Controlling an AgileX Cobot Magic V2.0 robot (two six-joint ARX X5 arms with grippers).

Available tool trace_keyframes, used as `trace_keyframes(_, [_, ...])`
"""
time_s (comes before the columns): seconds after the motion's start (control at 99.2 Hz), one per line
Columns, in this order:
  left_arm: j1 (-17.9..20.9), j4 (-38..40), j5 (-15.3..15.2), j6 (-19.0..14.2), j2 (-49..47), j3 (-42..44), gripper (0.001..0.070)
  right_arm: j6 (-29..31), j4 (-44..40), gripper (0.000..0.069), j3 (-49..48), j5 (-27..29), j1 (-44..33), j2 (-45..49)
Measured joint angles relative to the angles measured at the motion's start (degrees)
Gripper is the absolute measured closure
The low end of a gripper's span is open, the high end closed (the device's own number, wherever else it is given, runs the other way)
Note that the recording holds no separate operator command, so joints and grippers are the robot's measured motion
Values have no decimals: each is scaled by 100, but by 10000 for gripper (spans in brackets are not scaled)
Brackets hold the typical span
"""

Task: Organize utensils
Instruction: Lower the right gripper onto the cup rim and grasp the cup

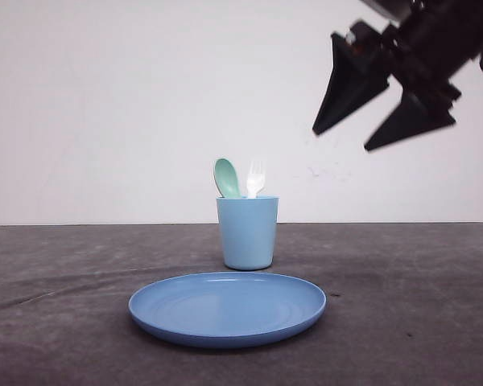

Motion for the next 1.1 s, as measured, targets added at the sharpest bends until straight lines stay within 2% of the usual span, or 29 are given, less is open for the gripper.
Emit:
trace_keyframes(0.081, [0, 0, 0, 0, 0, 0, 473, 63, 286, 10, -291, 2, 0, 22])
trace_keyframes(0.302, [0, 0, 0, -2, 0, 0, 473, 133, 861, 10, -522, 2, 35, 579])
trace_keyframes(0.585, [0, 2, 0, -2, 0, 0, 474, 304, 2500, 10, -472, -2, 448, 1749])
trace_keyframes(1.099, [0, 17, 0, -2, 0, 0, 474, 391, 2573, 10, 1370, 33, 828, 3412])
